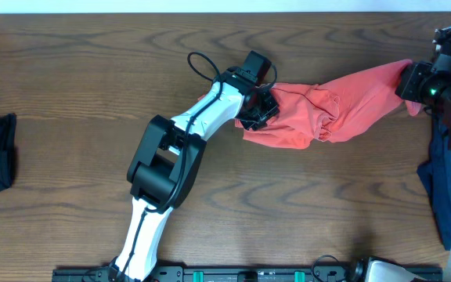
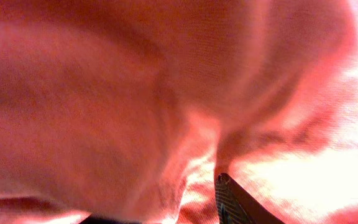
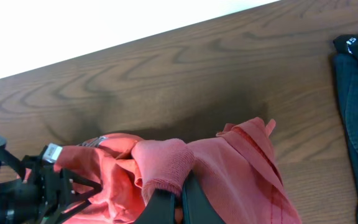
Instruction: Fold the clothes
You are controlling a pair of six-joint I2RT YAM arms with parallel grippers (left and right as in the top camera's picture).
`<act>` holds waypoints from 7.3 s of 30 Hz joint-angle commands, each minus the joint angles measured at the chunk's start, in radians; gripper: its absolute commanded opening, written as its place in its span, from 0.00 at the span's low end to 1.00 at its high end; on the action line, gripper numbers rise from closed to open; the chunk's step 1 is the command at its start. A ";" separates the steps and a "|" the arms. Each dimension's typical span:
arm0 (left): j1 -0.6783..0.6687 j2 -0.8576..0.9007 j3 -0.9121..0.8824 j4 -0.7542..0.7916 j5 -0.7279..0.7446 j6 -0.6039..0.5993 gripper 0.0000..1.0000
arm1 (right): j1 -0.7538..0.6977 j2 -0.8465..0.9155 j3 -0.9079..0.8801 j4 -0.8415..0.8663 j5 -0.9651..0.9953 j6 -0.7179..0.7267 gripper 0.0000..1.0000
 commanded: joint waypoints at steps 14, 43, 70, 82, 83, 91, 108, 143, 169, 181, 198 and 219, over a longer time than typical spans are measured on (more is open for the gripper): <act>-0.004 -0.071 -0.001 -0.012 -0.010 0.027 0.40 | -0.003 -0.018 0.006 0.003 -0.019 -0.010 0.01; -0.004 -0.090 -0.001 -0.029 -0.013 0.050 0.45 | -0.003 -0.018 0.006 0.002 -0.042 -0.010 0.01; -0.009 -0.061 -0.001 -0.003 -0.065 0.050 0.38 | -0.003 -0.018 0.006 -0.016 -0.064 -0.010 0.01; -0.027 -0.017 -0.001 -0.009 -0.065 0.050 0.41 | -0.003 -0.018 0.006 -0.020 -0.064 -0.011 0.01; -0.027 -0.016 -0.001 -0.009 -0.065 0.050 0.41 | -0.003 -0.018 0.006 -0.021 -0.064 -0.011 0.01; -0.025 -0.013 -0.001 0.009 -0.097 0.061 0.06 | -0.003 -0.018 0.006 -0.026 -0.064 -0.014 0.01; 0.133 -0.417 0.052 -0.175 -0.381 0.427 0.06 | -0.003 -0.019 0.006 -0.003 -0.059 -0.052 0.01; 0.681 -0.686 0.437 0.063 0.293 0.112 0.06 | -0.036 0.060 0.449 -0.295 0.089 -0.122 0.01; 0.726 -0.667 0.437 0.145 0.356 0.008 0.06 | 0.064 0.220 0.449 -0.323 -0.027 -0.158 0.01; 0.726 -0.657 0.437 0.140 0.347 0.028 0.06 | 0.077 0.217 0.475 -0.296 -0.034 -0.171 0.01; 0.636 -0.232 0.437 -0.106 0.227 0.370 0.06 | 0.082 0.217 0.475 -0.337 -0.033 -0.171 0.01; 0.454 -0.101 0.425 -0.573 -0.019 0.748 0.28 | 0.108 0.217 0.475 -0.359 -0.034 -0.175 0.01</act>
